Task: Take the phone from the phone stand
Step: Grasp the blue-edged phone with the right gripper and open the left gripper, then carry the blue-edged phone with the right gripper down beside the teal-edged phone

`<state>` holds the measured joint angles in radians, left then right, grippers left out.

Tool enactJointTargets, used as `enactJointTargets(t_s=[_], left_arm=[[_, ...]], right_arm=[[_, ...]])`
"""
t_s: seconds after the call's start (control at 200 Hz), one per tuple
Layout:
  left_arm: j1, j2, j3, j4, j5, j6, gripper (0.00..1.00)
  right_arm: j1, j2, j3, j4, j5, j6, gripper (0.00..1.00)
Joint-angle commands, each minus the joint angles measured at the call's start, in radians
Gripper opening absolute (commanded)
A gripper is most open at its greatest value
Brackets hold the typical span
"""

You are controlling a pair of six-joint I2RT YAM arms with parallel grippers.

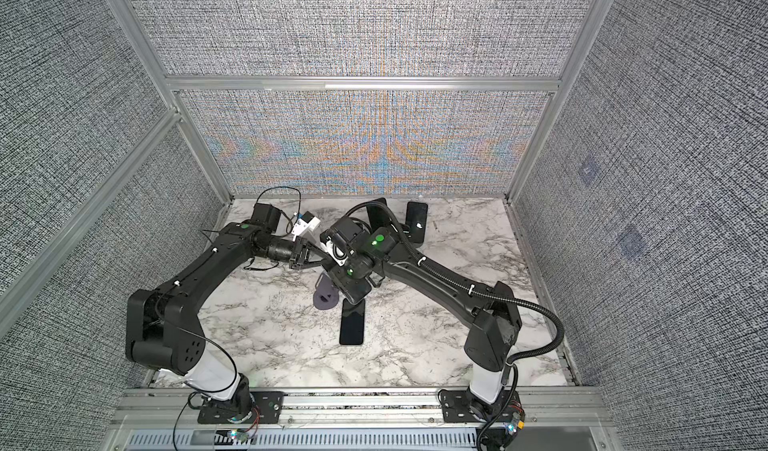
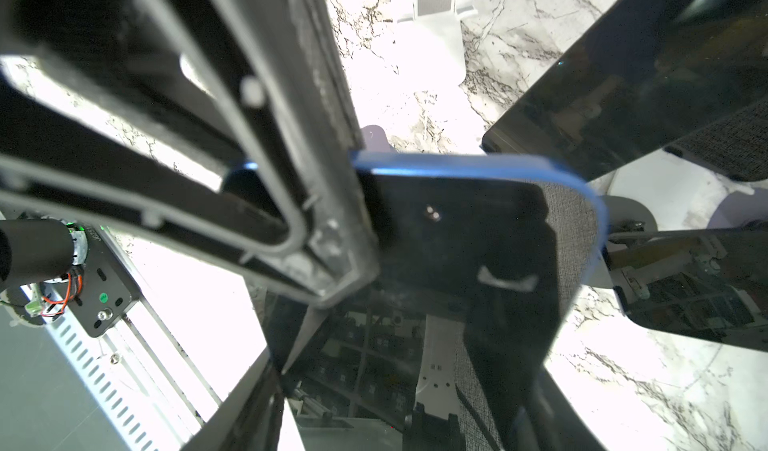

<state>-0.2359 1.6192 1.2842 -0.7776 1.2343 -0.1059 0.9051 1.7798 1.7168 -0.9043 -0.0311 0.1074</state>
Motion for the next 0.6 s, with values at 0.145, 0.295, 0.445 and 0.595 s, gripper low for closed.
enactJointTargets(t_s=[0.145, 0.295, 0.445, 0.595], left_arm=[[0.005, 0.002, 0.001, 0.032, 0.019, -0.007, 0.32], [0.022, 0.006, -0.002, 0.038, 0.004, -0.008, 0.4], [0.036, 0.018, 0.011, 0.045, -0.018, -0.02, 0.41], [0.055, 0.028, 0.082, 0.0, -0.1, -0.002, 0.41]], right_arm=[[-0.008, -0.031, -0.053, 0.036, 0.025, 0.072, 0.39], [-0.025, -0.105, -0.172, 0.075, 0.024, 0.146, 0.38], [-0.041, -0.181, -0.294, 0.079, 0.063, 0.264, 0.36], [-0.044, -0.26, -0.423, 0.078, 0.095, 0.482, 0.34]])
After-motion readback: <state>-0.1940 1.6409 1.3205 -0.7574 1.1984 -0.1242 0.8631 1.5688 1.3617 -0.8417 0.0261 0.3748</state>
